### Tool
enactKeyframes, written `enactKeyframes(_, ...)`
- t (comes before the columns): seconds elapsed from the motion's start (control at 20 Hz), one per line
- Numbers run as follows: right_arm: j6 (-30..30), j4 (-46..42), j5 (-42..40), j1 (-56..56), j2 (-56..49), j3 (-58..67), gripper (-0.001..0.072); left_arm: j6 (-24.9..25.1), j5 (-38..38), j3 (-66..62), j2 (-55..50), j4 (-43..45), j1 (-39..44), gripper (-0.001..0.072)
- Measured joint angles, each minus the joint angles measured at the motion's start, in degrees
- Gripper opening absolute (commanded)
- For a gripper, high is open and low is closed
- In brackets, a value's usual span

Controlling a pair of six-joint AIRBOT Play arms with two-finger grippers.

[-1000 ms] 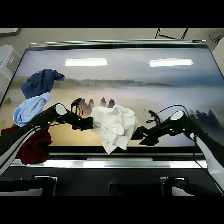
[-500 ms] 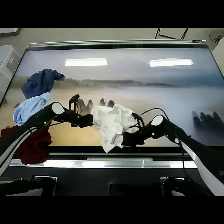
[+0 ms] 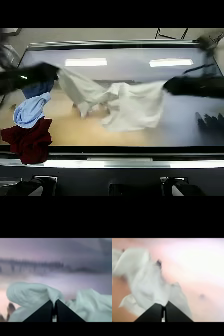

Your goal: Fold the clothes and pants, and hang the long-sleeved shirts on hangers.

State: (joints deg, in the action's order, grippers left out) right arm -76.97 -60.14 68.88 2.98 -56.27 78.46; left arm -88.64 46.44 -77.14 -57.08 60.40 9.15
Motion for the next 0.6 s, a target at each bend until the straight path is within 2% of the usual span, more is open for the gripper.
enactKeyframes(0.2,-1.38,-7.76,-3.78,4.31,10.54,6.86,0.0031,0.02,-4.15,-4.57,11.76,1.27,-2.78,0.0021)
enactKeyframes(0.35,-3.72,-15.39,-4.85,5.31,14.93,8.41,0.0031,-3.15,-5.55,-5.64,18.08,5.35,-5.29,0.0021)
enactKeyframes(0.5,-4.85,-19.82,-4.85,5.66,16.57,8.98,0.0031,-6.56,-5.05,-6.01,21.53,10.4,-8.17,0.002)
enactKeyframes(0.6,-5.75,-21.38,-2.03,5.75,16.06,9.05,0.0031,-7.85,-2.29,-5.35,22.1,13.31,-9.79,0.0021)
